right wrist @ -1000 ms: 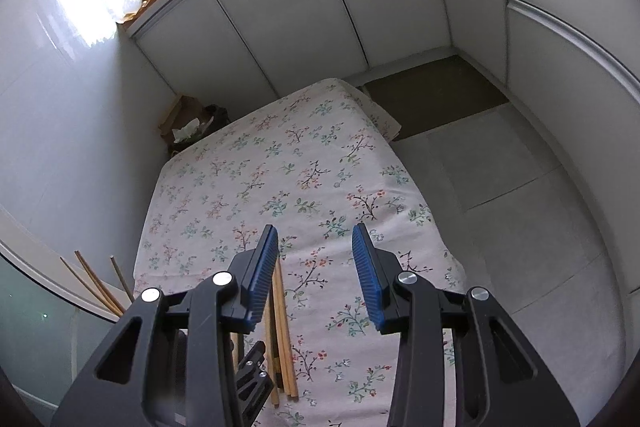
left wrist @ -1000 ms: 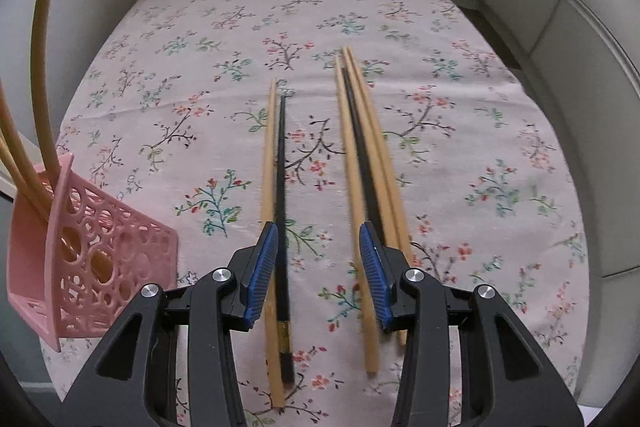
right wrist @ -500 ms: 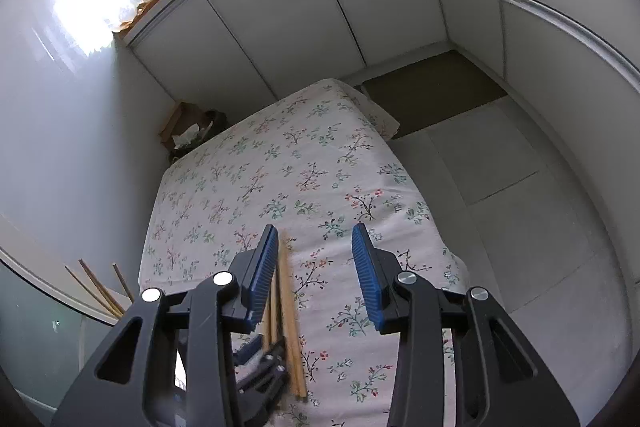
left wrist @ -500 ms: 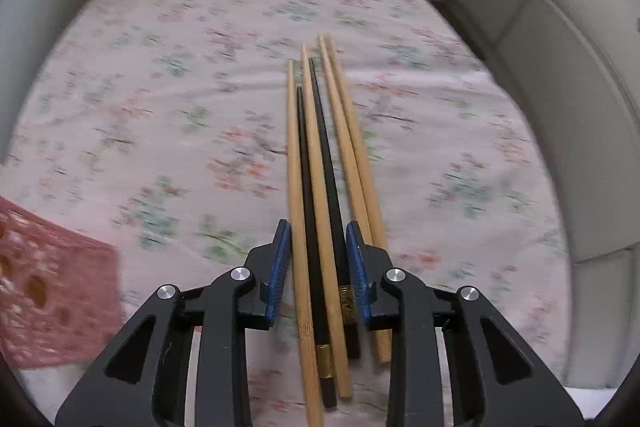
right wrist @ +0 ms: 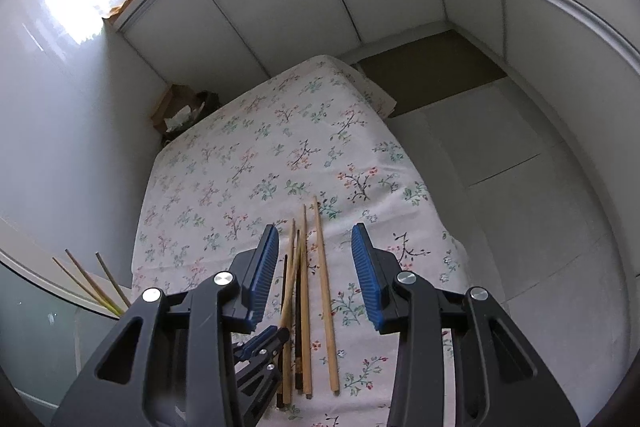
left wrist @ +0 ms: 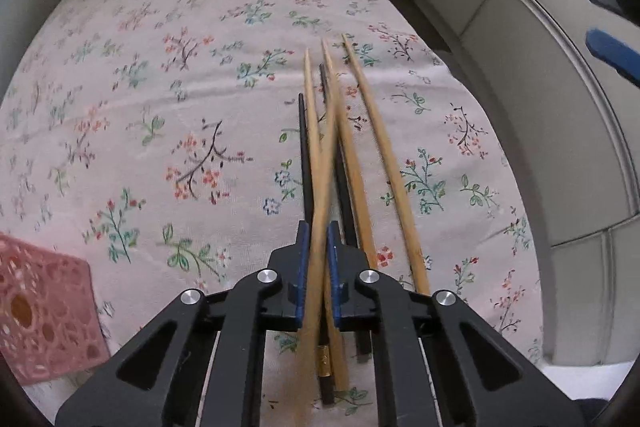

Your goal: Organize utensils

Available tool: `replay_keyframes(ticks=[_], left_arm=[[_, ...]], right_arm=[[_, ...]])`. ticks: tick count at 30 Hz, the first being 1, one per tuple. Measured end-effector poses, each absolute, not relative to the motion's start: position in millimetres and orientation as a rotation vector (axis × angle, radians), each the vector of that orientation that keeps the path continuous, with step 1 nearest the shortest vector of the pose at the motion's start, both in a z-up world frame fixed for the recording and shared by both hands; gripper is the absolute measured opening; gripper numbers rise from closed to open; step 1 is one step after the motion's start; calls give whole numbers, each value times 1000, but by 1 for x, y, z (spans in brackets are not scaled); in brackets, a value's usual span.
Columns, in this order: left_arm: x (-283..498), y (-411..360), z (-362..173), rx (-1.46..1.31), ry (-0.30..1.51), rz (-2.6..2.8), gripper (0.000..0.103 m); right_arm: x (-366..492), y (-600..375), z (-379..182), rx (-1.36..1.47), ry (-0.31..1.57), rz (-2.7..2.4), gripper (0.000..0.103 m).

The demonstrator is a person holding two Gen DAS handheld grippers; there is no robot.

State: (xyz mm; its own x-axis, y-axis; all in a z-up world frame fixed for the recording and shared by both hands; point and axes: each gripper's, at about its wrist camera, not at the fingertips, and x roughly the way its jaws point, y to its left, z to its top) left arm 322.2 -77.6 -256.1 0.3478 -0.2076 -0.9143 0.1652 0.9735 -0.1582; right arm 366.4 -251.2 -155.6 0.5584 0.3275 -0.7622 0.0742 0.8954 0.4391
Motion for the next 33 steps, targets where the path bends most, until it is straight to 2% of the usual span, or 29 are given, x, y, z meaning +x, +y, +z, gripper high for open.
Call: replay_keyframes(ticks=[4, 8, 11, 17, 22, 25, 26, 33], left_arm=[[328, -88, -258, 46, 1206, -241, 15], [333, -98, -262, 118, 1213, -235, 14], [335, -91, -258, 39, 1221, -267, 12], [331, -76, -251, -85, 1235, -324, 13], [336, -68, -263, -101, 1265, -300, 13], [335, -67, -258, -104, 1272, -297, 14], [334, -67, -256, -95, 1268, -299, 18], [339, -64, -245, -61, 1238, -310, 19]], right_arm=[[371, -253, -173, 474, 1050, 141, 38], [377, -257, -186, 485, 1095, 140, 28], [384, -256, -197, 474, 1133, 156, 22], [398, -241, -221, 406, 1224, 191, 21], [404, -228, -237, 371, 1273, 208, 21], [406, -224, -243, 363, 1296, 217, 21], [406, -222, -245, 351, 1303, 221, 21], [408, -209, -249, 308, 1319, 228, 20]])
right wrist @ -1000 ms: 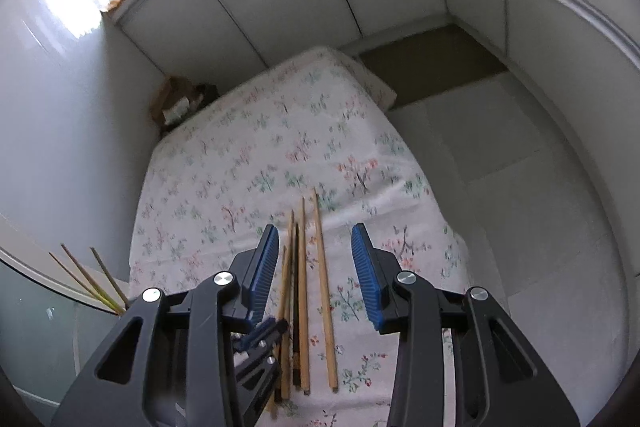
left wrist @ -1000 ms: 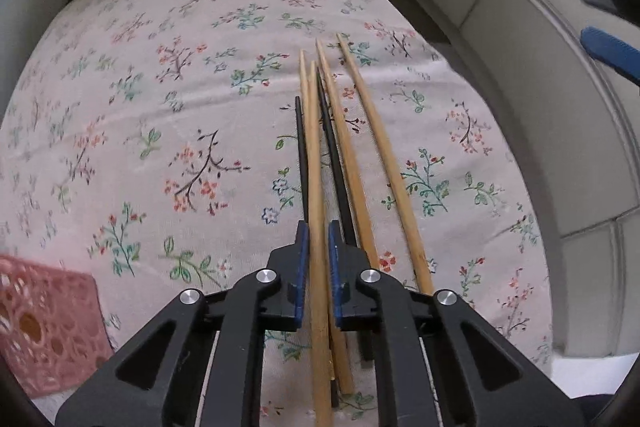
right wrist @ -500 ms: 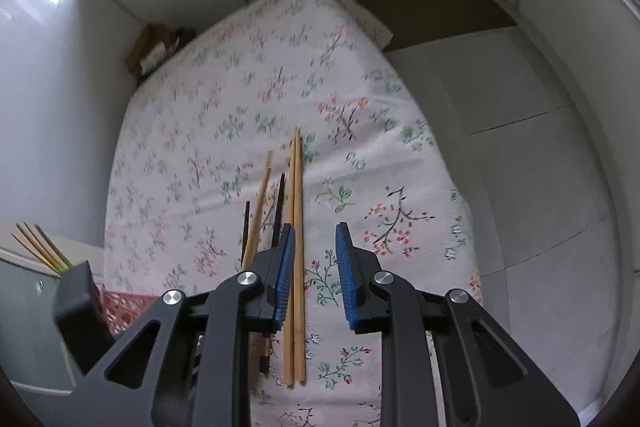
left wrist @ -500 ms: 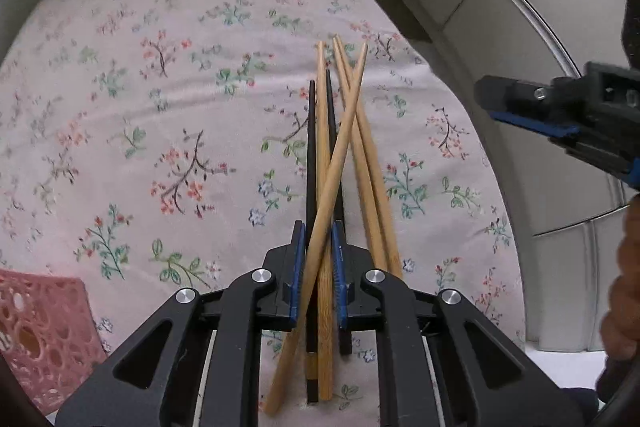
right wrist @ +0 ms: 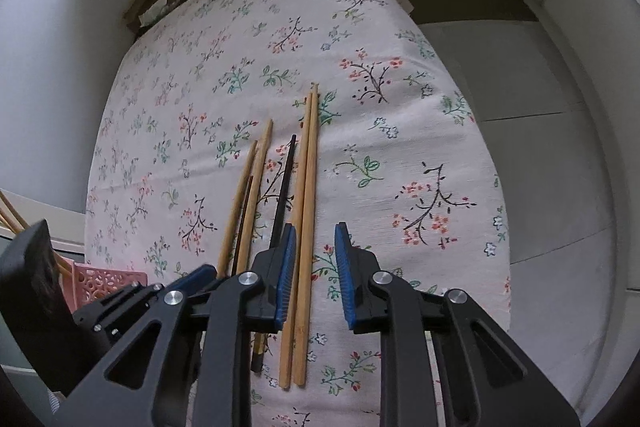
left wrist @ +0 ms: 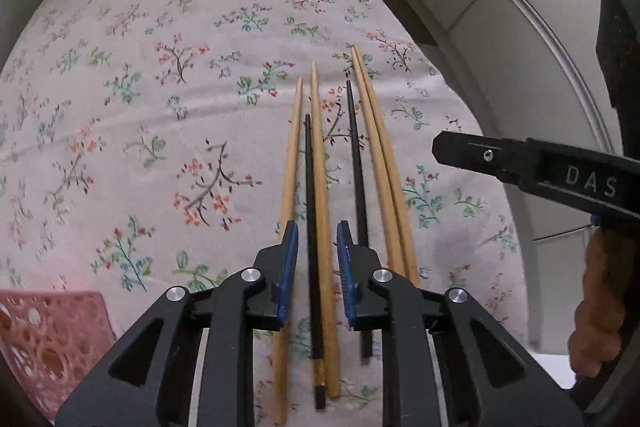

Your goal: Organize utensils

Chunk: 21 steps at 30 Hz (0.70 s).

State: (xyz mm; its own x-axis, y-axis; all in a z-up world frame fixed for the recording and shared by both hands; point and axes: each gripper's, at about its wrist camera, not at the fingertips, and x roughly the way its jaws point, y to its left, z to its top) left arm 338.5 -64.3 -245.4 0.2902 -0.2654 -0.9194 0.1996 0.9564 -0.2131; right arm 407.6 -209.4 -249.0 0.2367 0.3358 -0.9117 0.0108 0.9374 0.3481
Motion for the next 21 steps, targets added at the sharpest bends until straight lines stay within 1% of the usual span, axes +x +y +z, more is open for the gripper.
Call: replay_keyframes(ticks=[3, 7, 11, 14, 15, 17, 18, 21], left_arm=[[346, -63, -248, -38, 1235, -291, 19], [353, -49, -241, -84, 1226, -252, 19], [356, -54, -238, 31, 1197, -192, 19], [362, -62, -246, 81, 1203, -191, 19], [363, -69, -253, 129, 1214, -199, 13], [359, -81, -257, 212, 1188, -204, 6], [358, -84, -256, 232, 1181, -199, 6], [355, -77, -248, 174, 1178, -205, 6]], right_arm=[[408, -209, -248, 311, 1314, 229, 20], [409, -212, -246, 319, 1309, 220, 20], [409, -210, -247, 318, 1311, 220, 20], [409, -207, -249, 308, 1315, 230, 20], [409, -205, -251, 304, 1321, 233, 20], [410, -202, -255, 287, 1334, 231, 20], [411, -201, -257, 281, 1339, 231, 20], [413, -202, -263, 290, 1350, 230, 17]])
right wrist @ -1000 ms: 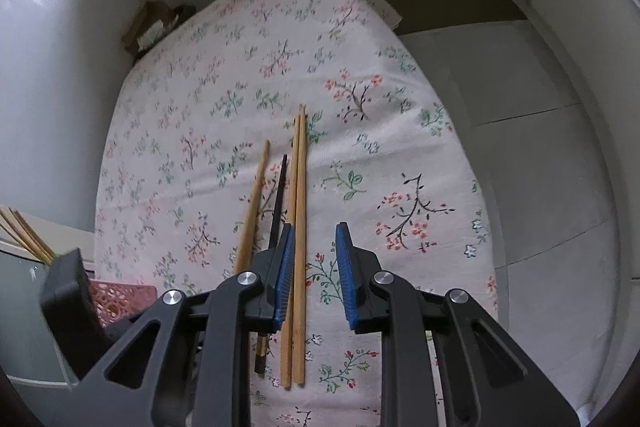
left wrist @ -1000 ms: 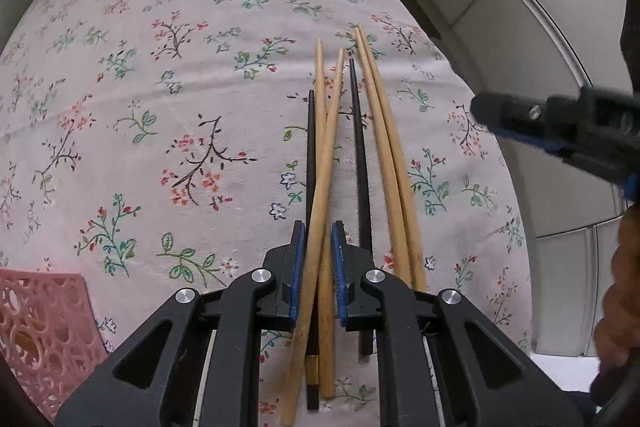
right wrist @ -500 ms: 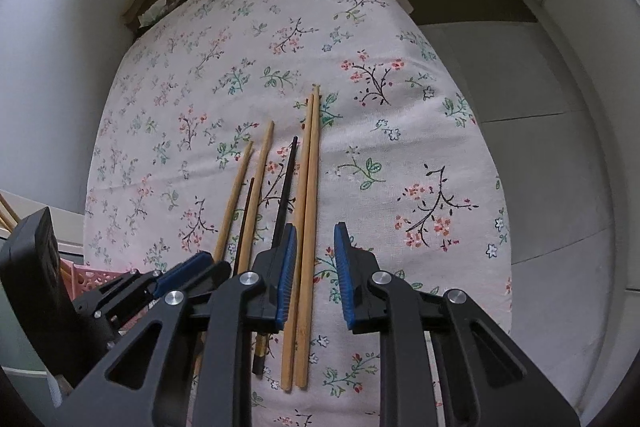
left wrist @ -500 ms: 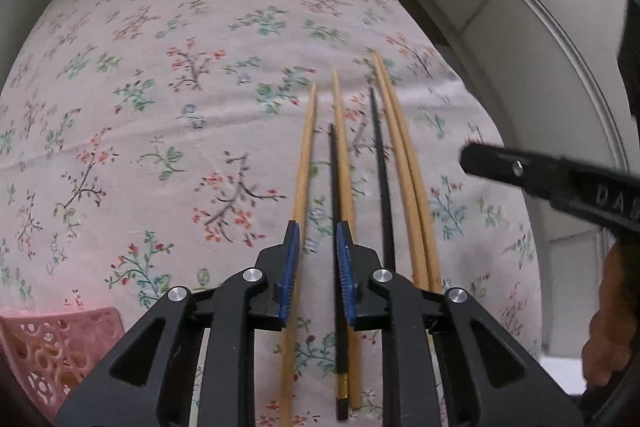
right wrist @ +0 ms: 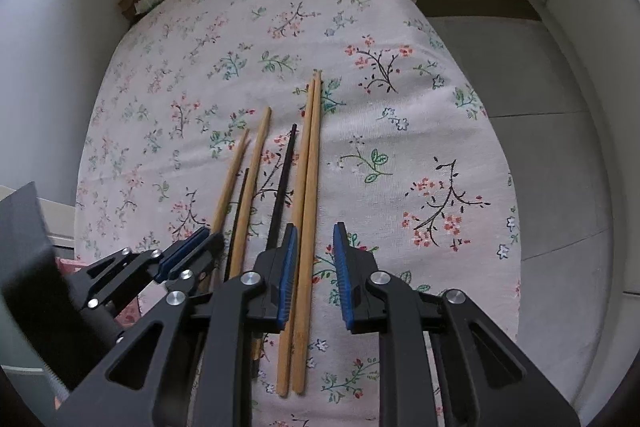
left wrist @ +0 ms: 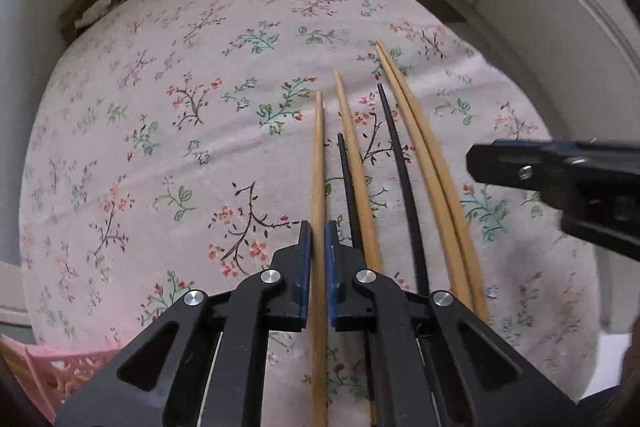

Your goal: Organize utensils

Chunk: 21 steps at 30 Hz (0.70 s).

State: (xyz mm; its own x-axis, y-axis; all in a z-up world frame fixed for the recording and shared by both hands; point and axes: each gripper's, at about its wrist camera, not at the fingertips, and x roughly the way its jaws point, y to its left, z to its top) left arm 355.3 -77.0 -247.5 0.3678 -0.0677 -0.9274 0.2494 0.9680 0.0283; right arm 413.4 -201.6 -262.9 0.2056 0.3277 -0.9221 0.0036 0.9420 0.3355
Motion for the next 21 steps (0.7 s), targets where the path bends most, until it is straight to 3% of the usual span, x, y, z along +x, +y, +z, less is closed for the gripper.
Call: replay_keyframes(ticks=[10, 21], left_arm=[[306, -62, -160, -7, 935, -299, 6], [288, -49, -125, -67, 813, -361, 6]], right_arm=[[424, -185, -285, 295, 1401, 258, 13], [421, -178, -279, 318, 1392, 281, 7]])
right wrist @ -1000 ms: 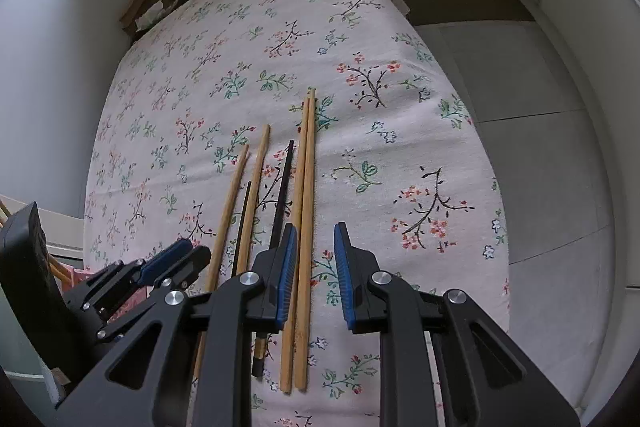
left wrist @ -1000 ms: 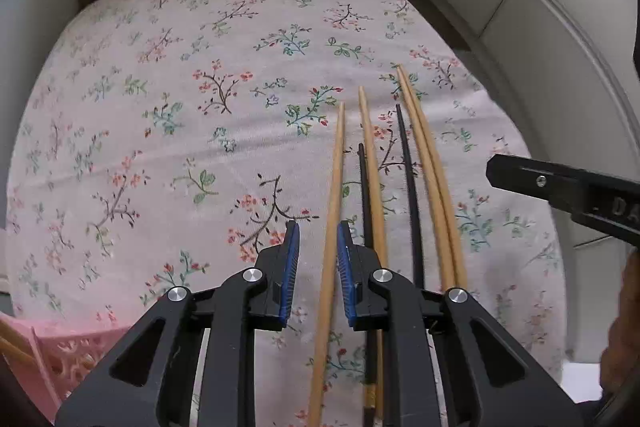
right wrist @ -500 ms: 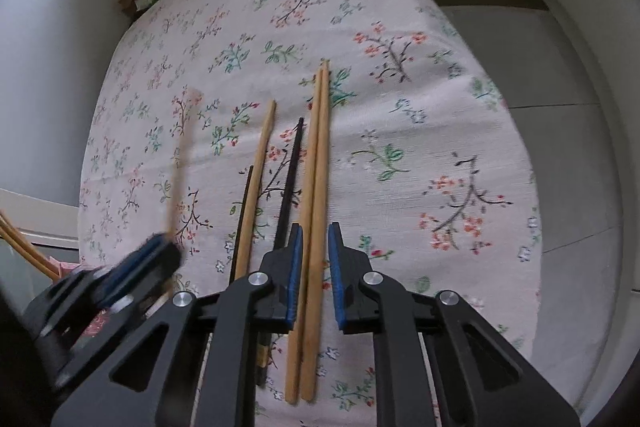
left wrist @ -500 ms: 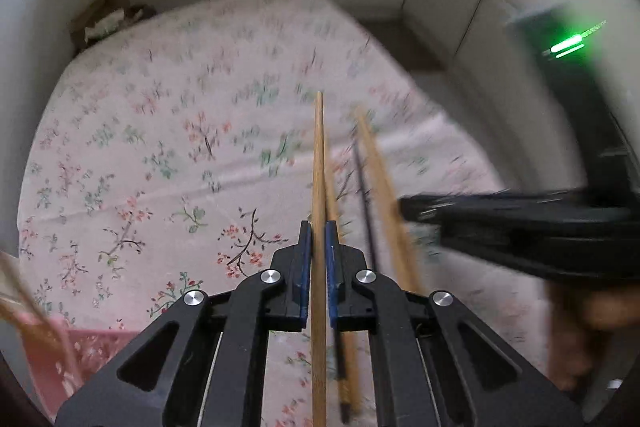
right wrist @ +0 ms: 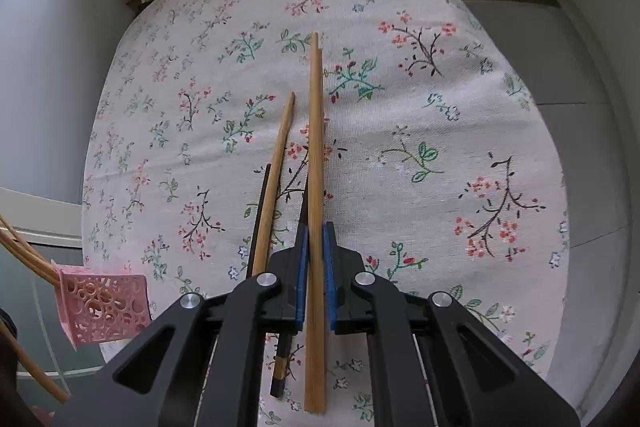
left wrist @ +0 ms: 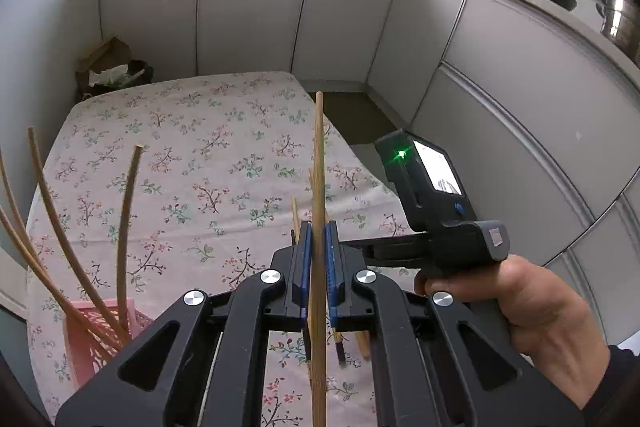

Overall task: Organize utensils
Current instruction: 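Lift both held wooden chopsticks upright and carry them over the pink holder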

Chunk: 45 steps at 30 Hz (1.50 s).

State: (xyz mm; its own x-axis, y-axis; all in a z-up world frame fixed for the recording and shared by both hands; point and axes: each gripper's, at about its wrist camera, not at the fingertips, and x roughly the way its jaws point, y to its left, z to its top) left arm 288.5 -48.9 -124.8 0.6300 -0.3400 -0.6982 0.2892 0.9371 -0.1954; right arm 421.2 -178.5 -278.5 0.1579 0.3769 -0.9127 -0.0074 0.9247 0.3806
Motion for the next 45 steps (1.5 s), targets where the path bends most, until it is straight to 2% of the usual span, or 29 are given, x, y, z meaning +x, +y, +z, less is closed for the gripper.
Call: replay_keyframes(ticks=[4, 9, 16, 25, 34, 40, 45], left_arm=[[288, -48, -122, -69, 804, -365, 6], [282, -46, -115, -77, 772, -394, 6], [282, -43, -118, -80, 783, -401, 6], [279, -44, -116, -69, 784, -421, 6], [278, -44, -116, -67, 783, -420, 6], [273, -37, -106, -92, 741, -412, 6], [263, -12, -86, -136, 650, -413, 6]], right_arm=[[420, -186, -287, 322, 1413, 269, 7], [415, -193, -268, 341, 1373, 295, 7], [412, -194, -287, 301, 1450, 299, 8], [412, -203, -293, 422, 1479, 341, 10], [409, -202, -287, 346, 1453, 335, 8], [406, -211, -246, 394, 1320, 325, 8], [395, -219, -186, 426, 1080, 335, 8]])
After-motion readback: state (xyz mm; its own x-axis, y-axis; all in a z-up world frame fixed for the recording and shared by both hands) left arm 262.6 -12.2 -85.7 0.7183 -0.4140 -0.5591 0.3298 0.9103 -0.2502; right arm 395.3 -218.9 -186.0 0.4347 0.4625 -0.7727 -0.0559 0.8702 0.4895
